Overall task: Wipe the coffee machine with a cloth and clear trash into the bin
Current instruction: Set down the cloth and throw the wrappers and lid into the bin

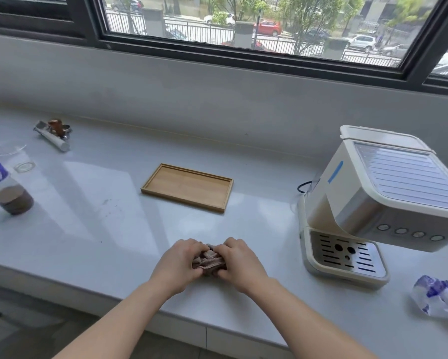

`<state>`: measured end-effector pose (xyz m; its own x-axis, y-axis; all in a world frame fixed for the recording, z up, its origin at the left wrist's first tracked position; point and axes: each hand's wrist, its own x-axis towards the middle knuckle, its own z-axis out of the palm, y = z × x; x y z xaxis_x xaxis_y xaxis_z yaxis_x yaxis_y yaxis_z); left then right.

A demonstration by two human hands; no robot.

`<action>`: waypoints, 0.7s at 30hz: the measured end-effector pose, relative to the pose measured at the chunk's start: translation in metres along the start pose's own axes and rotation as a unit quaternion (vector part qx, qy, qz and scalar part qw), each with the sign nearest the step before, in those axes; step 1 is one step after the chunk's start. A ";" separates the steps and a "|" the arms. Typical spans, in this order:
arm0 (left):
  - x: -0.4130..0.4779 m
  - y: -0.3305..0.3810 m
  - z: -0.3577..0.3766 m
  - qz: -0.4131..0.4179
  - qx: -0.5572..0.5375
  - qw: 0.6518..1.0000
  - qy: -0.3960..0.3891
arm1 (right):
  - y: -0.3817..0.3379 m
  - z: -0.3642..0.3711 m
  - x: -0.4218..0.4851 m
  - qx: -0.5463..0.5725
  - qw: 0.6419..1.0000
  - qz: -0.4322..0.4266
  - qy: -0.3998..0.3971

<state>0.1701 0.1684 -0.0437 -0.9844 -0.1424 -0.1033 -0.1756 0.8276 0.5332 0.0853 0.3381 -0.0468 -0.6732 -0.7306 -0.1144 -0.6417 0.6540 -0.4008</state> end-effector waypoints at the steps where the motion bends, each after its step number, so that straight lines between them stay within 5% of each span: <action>1: 0.000 0.000 0.001 -0.001 0.007 1.000 -0.007 | 0.000 0.001 -0.001 0.002 1.000 0.004 -0.001; 21: -0.031 0.081 -0.012 0.012 0.173 0.985 0.016 | 0.022 -0.045 -0.088 0.004 0.998 0.055 0.040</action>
<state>0.1863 0.2335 0.0131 -0.9889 -0.1338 -0.0644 -0.1447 0.9656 0.2161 0.1138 0.4252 -0.0047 -0.7663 -0.6367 -0.0854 -0.5599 0.7271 -0.3973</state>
